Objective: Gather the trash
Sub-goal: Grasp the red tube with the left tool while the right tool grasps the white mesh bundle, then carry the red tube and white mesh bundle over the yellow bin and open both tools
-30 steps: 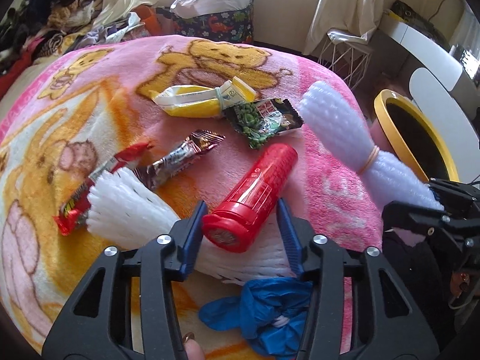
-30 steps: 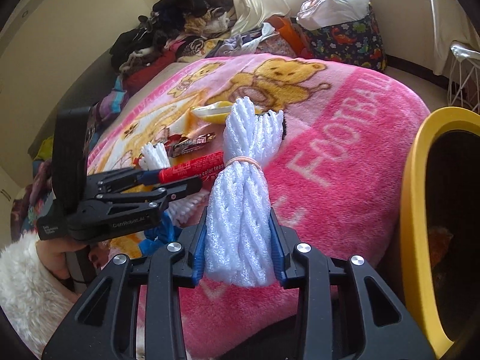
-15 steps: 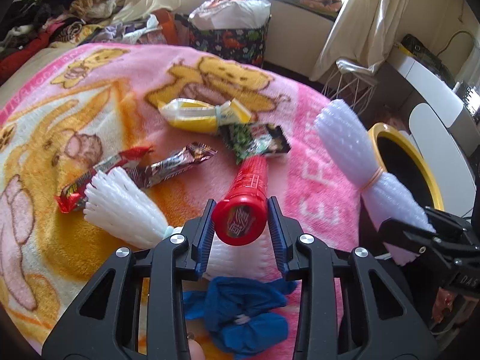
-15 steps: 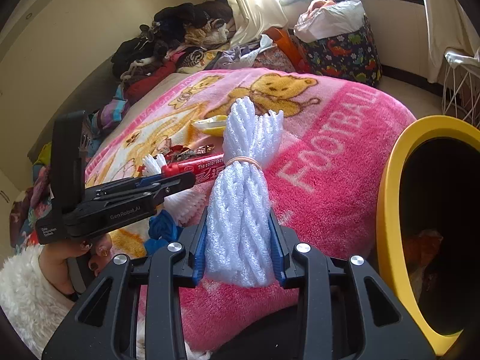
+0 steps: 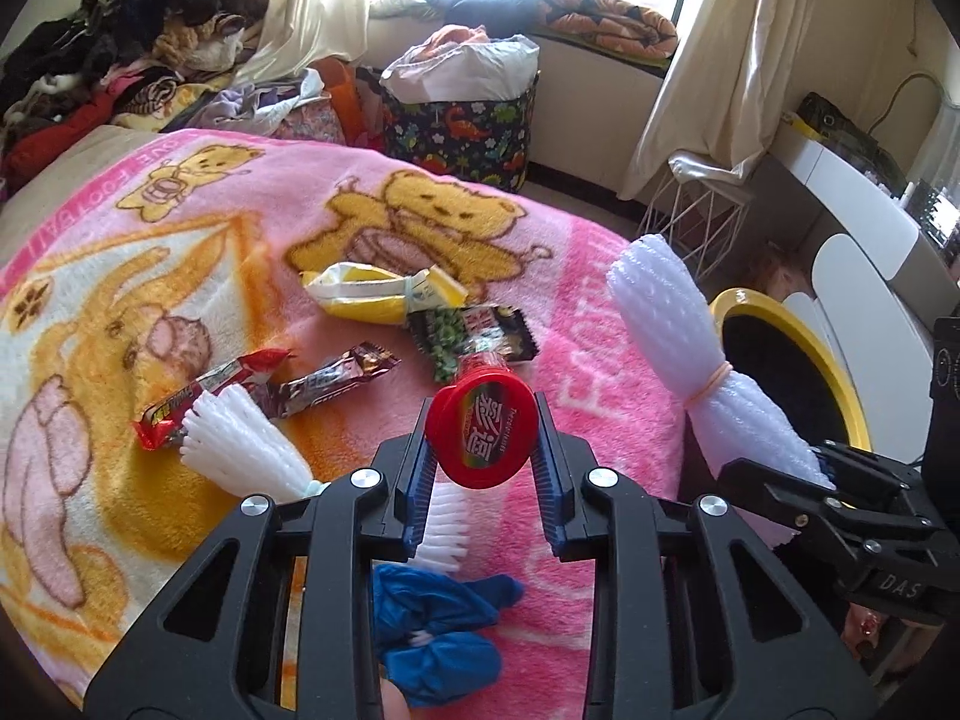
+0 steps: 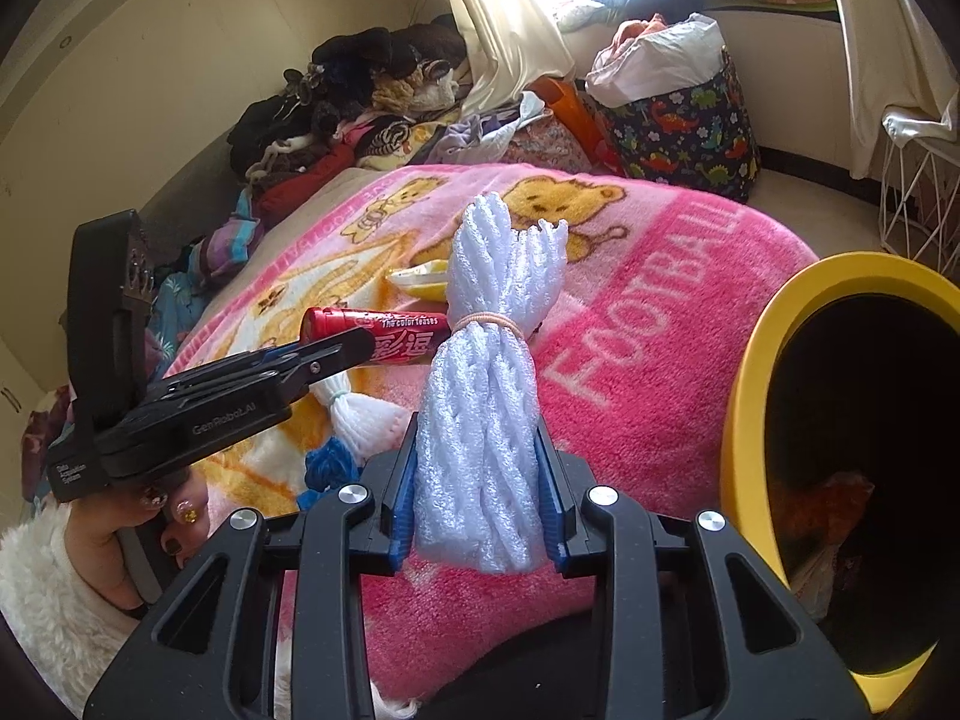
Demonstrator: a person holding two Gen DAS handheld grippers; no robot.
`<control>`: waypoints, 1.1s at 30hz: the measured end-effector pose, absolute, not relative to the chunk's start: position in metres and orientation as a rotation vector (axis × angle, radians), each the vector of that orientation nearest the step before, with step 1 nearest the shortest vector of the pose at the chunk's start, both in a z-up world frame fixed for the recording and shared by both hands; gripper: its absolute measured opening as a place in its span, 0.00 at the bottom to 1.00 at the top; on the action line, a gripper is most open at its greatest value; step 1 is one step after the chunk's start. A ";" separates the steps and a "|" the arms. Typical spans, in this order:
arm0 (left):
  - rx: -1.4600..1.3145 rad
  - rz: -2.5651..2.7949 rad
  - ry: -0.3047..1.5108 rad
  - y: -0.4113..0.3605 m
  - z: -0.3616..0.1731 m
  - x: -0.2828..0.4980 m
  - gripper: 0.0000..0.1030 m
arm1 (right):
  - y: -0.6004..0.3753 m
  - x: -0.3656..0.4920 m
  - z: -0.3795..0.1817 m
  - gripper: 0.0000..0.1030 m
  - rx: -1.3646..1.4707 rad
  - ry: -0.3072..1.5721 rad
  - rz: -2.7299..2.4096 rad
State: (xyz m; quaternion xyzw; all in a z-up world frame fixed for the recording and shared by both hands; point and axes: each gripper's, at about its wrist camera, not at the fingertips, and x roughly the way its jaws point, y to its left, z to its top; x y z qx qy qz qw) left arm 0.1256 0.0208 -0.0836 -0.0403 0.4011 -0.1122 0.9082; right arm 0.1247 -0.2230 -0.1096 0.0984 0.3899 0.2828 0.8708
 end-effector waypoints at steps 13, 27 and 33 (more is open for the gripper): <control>-0.084 -0.270 0.772 -0.009 -0.059 0.118 0.22 | -0.254 0.126 -0.099 0.31 0.234 0.753 0.542; -0.056 -0.333 0.743 -0.045 -0.044 0.107 0.22 | -0.287 0.122 -0.086 0.31 0.278 0.701 0.473; -0.043 -0.357 0.731 -0.058 -0.040 0.104 0.22 | -0.303 0.120 -0.084 0.31 0.298 0.684 0.440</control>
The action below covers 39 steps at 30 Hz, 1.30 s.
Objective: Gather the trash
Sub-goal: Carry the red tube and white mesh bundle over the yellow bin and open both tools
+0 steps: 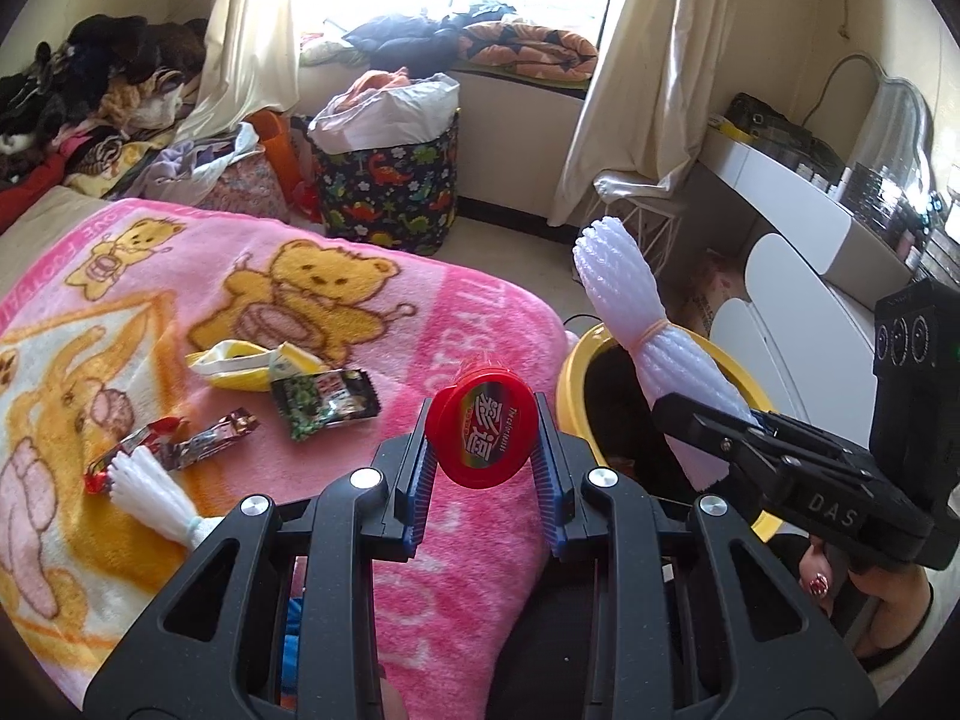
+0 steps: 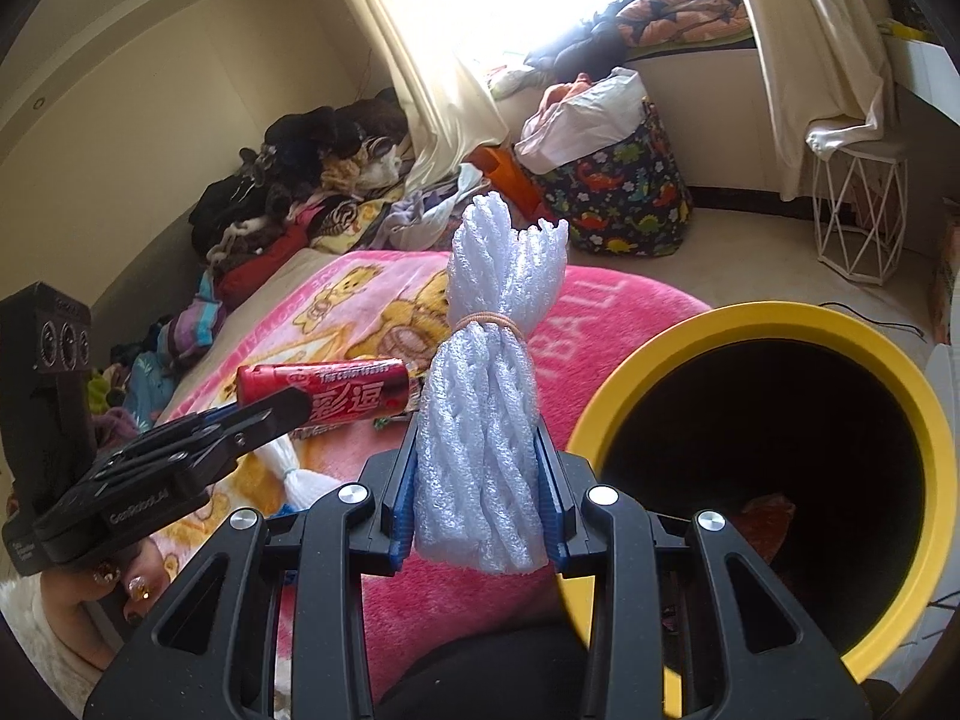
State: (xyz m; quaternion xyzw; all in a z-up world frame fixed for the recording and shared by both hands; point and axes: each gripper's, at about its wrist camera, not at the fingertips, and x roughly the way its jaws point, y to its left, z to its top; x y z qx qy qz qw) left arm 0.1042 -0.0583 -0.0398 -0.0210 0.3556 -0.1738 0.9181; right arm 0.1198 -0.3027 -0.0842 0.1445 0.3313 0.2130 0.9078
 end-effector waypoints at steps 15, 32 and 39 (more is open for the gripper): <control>-0.007 -0.422 0.710 -0.093 -0.033 0.099 0.22 | -0.349 0.119 -0.084 0.31 0.353 0.658 0.338; 0.018 -0.483 0.704 -0.123 -0.032 0.096 0.22 | -0.389 0.116 -0.094 0.31 0.392 0.653 0.225; 0.036 -0.507 0.708 -0.136 -0.036 0.096 0.22 | -0.400 0.115 -0.098 0.31 0.395 0.656 0.196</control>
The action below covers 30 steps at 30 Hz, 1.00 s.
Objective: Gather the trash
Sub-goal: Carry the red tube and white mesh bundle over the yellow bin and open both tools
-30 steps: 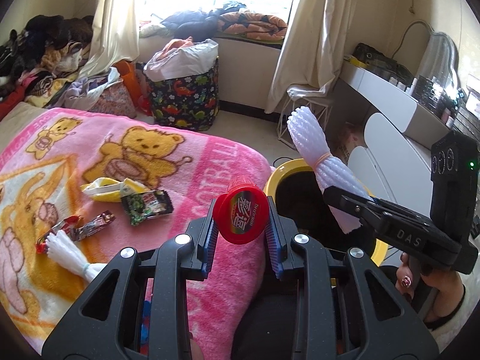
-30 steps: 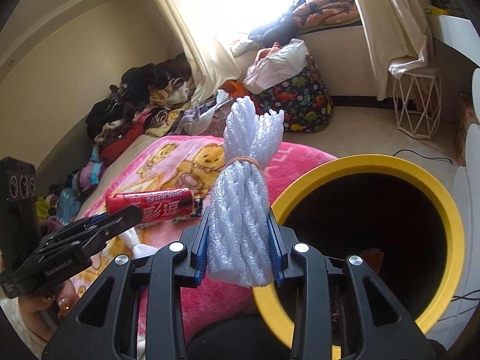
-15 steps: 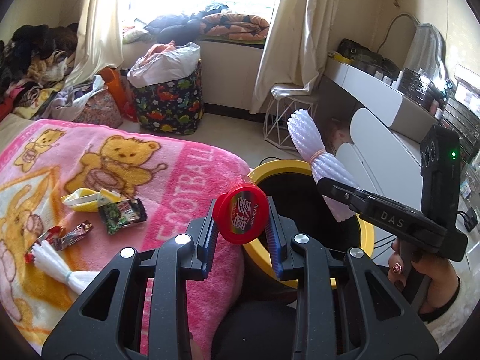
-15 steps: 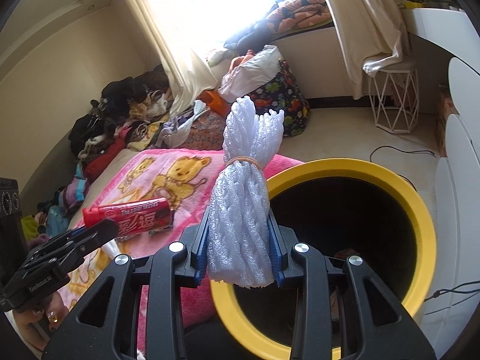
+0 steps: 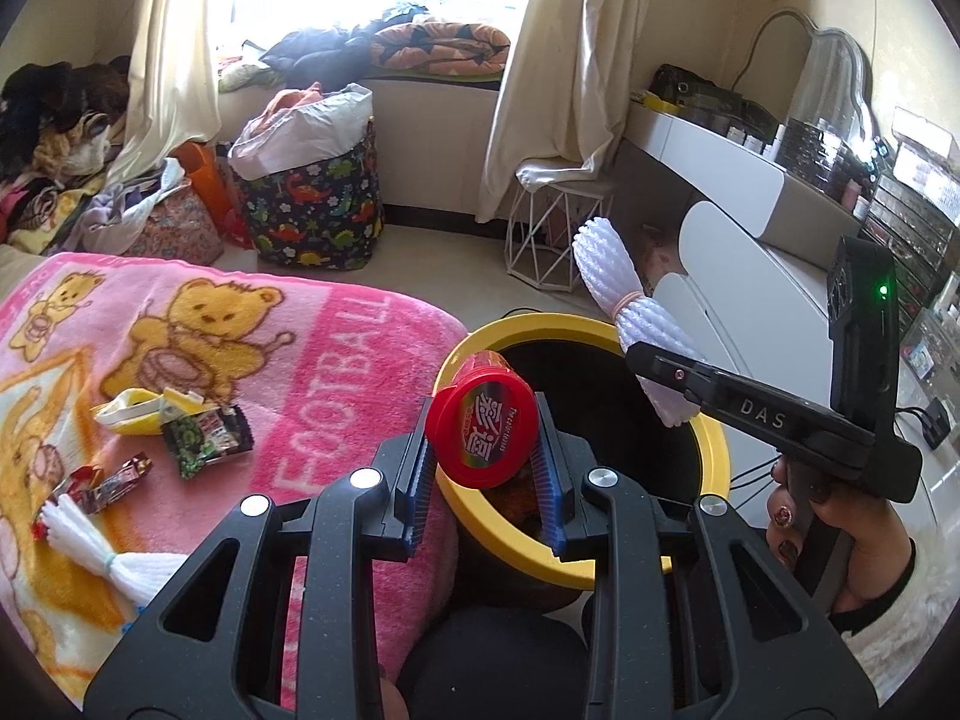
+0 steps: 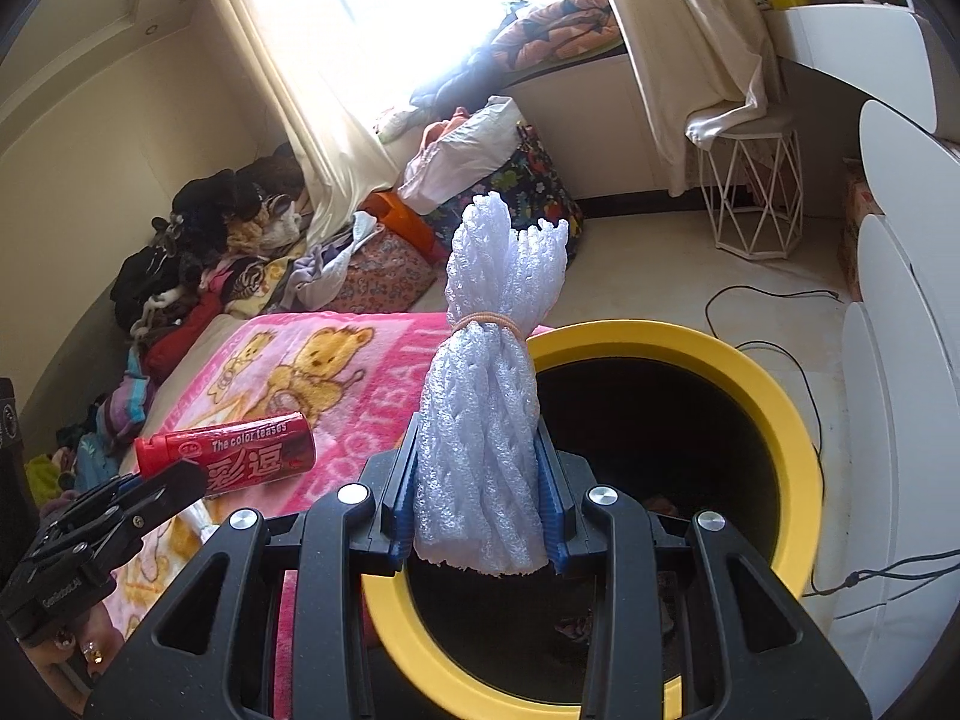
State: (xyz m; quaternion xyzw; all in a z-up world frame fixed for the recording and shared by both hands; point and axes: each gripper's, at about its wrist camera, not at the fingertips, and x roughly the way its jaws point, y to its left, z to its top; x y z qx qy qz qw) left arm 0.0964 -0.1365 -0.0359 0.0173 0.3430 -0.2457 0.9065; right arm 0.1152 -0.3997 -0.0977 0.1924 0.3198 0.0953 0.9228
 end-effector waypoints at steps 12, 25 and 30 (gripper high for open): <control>0.070 -0.538 0.742 -0.160 -0.052 0.104 0.22 | -0.421 0.117 -0.113 0.31 0.401 0.705 0.167; 0.085 -0.571 0.798 -0.189 -0.075 0.117 0.22 | -0.440 0.120 -0.129 0.31 0.416 0.754 0.138; 0.087 -0.572 0.816 -0.197 -0.082 0.123 0.22 | -0.442 0.122 -0.134 0.31 0.416 0.779 0.148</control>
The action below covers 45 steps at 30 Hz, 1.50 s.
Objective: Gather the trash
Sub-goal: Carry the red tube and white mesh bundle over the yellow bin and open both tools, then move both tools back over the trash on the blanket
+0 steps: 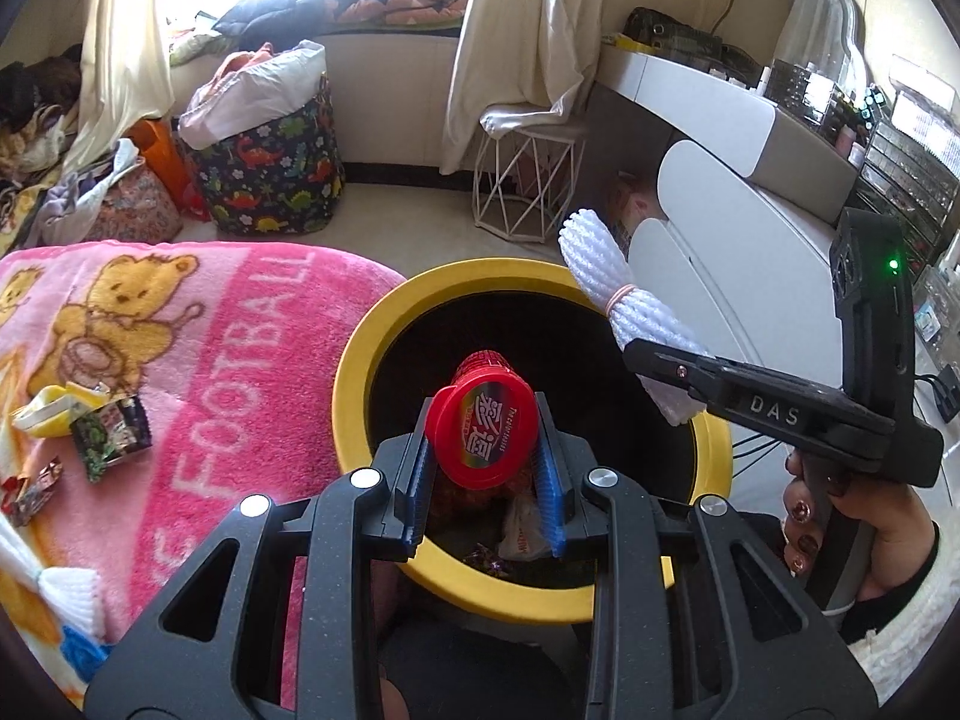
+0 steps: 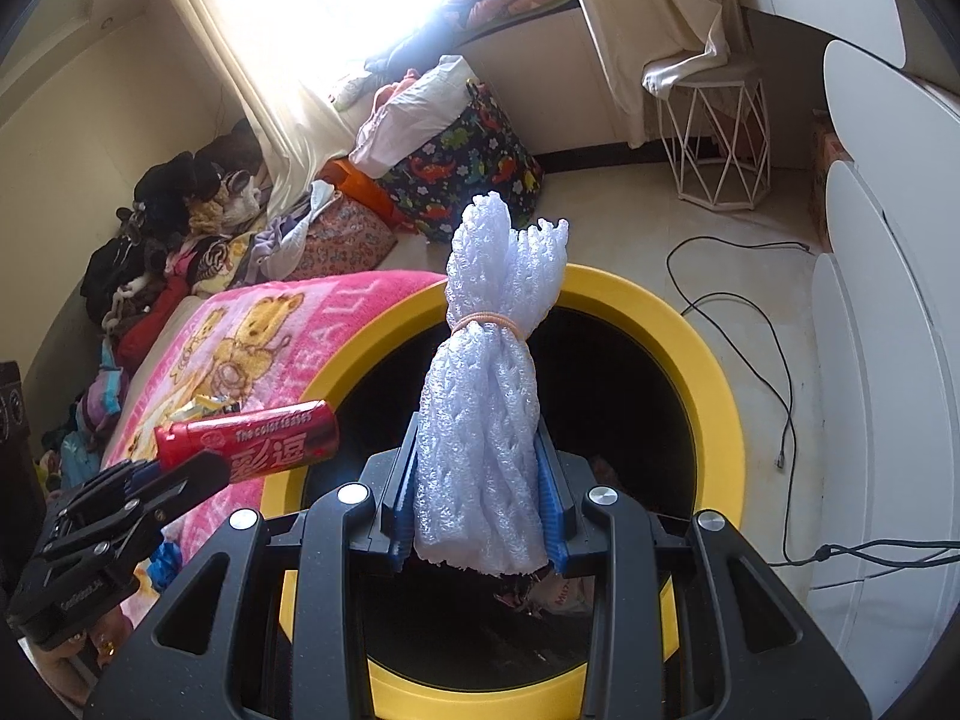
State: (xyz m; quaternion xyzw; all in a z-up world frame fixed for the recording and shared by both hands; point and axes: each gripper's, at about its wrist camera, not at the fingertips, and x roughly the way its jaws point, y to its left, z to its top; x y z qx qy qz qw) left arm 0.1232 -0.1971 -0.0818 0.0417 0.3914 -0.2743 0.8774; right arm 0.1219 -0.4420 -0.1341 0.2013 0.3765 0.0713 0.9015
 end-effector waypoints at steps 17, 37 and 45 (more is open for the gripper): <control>0.026 -0.527 0.814 -0.191 -0.082 0.131 0.62 | -0.443 0.118 -0.133 0.58 0.404 0.768 0.127; 0.020 -0.384 0.726 -0.143 -0.059 0.110 0.89 | -0.427 0.109 -0.107 0.84 0.363 0.671 0.074; -0.003 -0.329 0.700 -0.115 -0.050 0.107 0.89 | -0.410 0.107 -0.099 0.85 0.330 0.641 0.090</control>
